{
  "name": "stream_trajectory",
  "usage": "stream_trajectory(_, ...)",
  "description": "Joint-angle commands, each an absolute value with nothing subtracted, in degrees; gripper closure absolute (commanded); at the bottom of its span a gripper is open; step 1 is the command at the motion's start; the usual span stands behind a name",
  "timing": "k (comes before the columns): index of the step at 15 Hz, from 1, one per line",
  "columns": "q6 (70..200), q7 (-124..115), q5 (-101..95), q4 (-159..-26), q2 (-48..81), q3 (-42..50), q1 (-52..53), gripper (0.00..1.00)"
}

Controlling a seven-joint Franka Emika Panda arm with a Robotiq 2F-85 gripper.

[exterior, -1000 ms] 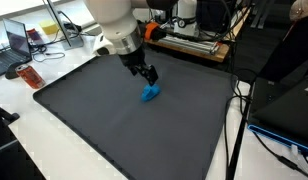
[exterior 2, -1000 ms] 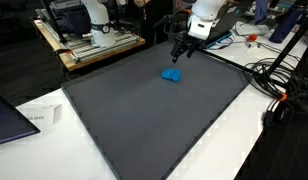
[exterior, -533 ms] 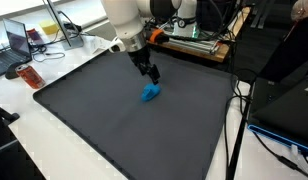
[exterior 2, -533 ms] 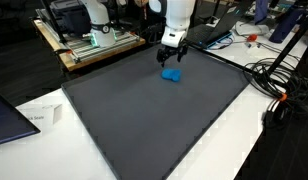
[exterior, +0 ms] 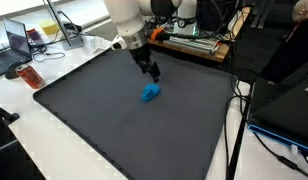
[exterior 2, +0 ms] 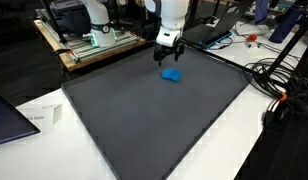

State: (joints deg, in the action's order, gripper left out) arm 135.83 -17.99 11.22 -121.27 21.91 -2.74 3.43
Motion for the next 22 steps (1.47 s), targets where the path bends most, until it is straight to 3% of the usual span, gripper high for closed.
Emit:
stream_trajectory(1,139.36,-18.24,14.14,-120.92,22.85,-2.76,3.29,0.00)
stream_trajectory(9,145.93,-23.21,22.23,-120.13,25.74,-2.47,3.63,0.00)
stream_trajectory(22,139.76,-46.40,18.37,-115.51,31.08,1.96,7.67,0.00)
